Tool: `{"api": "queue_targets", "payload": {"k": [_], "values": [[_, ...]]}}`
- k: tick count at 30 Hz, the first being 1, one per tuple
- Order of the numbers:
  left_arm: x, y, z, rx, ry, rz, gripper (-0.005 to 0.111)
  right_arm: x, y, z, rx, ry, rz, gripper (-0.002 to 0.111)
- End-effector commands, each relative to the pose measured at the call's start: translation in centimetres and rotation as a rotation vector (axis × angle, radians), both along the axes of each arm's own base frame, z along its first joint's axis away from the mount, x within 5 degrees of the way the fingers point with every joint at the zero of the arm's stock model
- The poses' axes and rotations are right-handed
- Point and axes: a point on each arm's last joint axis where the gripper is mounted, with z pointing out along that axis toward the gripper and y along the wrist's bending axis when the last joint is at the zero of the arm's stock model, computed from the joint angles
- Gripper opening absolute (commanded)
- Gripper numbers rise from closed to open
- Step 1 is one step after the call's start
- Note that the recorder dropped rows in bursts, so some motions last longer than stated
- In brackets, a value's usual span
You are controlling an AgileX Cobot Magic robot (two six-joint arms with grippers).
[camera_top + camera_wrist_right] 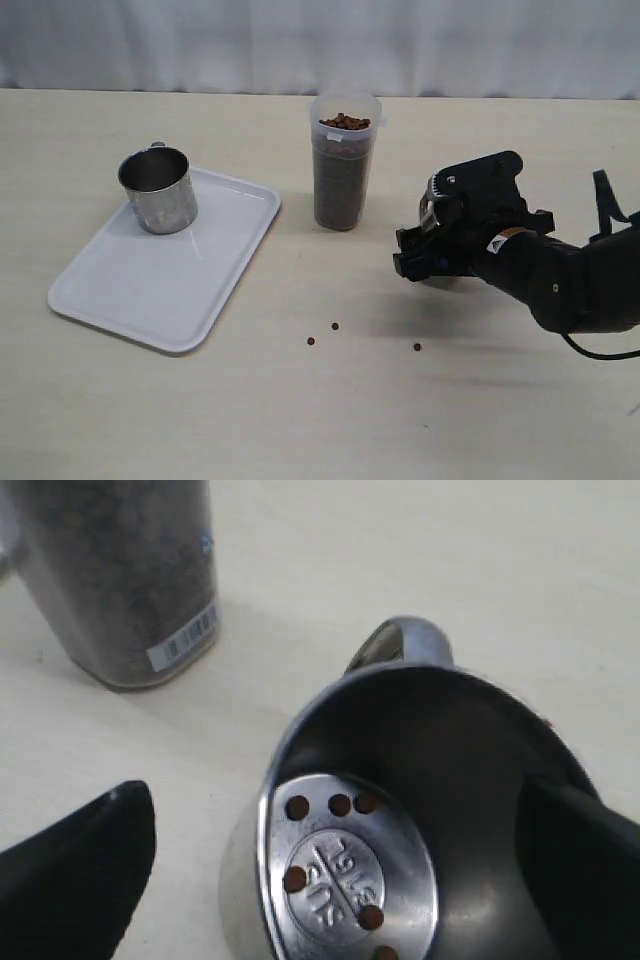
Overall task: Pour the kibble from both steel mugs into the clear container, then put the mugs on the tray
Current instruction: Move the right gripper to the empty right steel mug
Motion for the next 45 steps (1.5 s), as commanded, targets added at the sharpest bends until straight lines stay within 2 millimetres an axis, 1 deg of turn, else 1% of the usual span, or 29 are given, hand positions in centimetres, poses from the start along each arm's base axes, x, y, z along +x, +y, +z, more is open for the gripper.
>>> {"api": "queue_targets", "payload": {"k": [1,11,13,14,16,18,19,21,22,24,25,26,27,37,42,45], "values": [[0.0,0.0,0.0,-0.002,-0.006,-0.002,0.0,0.7,0.2,-0.7,-0.01,0.0,-0.028,0.108],[0.0,0.0,0.0,-0.002,-0.006,-0.002,0.0,0.9,0.3,-1.4,-0.021,0.024,-0.026,0.108],[0.0,0.0,0.0,-0.002,-0.006,-0.002,0.0,0.8,0.3,-1.4,-0.023,0.032,-0.025,0.107],[0.0,0.0,0.0,-0.002,-0.006,-0.002,0.0,0.7,0.3,-1.5,-0.025,0.043,-0.023,0.102],[0.0,0.0,0.0,-0.002,-0.006,-0.002,0.0,0.6,0.3,-1.6,-0.029,0.059,-0.02,0.088],[0.0,0.0,-0.1,-0.002,-0.001,-0.002,0.0,0.6,0.3,-1.7,-0.03,0.068,-0.019,0.07],[0.0,0.0,-0.1,-0.002,0.001,-0.002,0.0,0.6,0.3,-1.7,-0.031,0.07,-0.018,0.058],[0.0,0.0,-0.1,-0.002,-0.001,-0.002,0.0,0.6,0.3,-1.7,-0.031,0.072,-0.018,0.042],[0.0,0.0,-0.1,-0.002,-0.001,-0.002,0.0,0.5,0.3,-1.7,-0.032,0.074,-0.018,0.031],[0.0,0.0,-0.1,-0.002,-0.001,-0.002,0.0,0.5,0.3,-1.7,-0.032,0.074,-0.018,0.019],[0.0,0.0,-0.1,-0.002,-0.001,-0.002,0.0,0.5,0.3,-1.7,-0.033,0.078,-0.017,0.011],[0.0,0.0,-0.1,-0.002,-0.001,-0.002,0.0,0.5,0.3,-1.7,-0.032,0.078,-0.017,0.006],[0.0,0.0,-0.1,-0.002,-0.001,-0.002,0.0,0.5,0.3,-1.7,-0.032,0.078,-0.017,0.004],[0.0,0.0,-0.1,-0.002,-0.001,-0.002,0.0,0.3,0.3,-1.6,-0.05,0.101,0.003,0.004],[0.0,0.0,-0.1,-0.002,-0.001,-0.002,0.0,-0.2,0.4,0.1,-0.042,0.122,0.035,0.004],[0.0,0.0,-0.1,-0.002,-0.001,-0.002,0.0,-1.0,0.3,1.1,-0.048,0.176,0.074,0.004]]}}
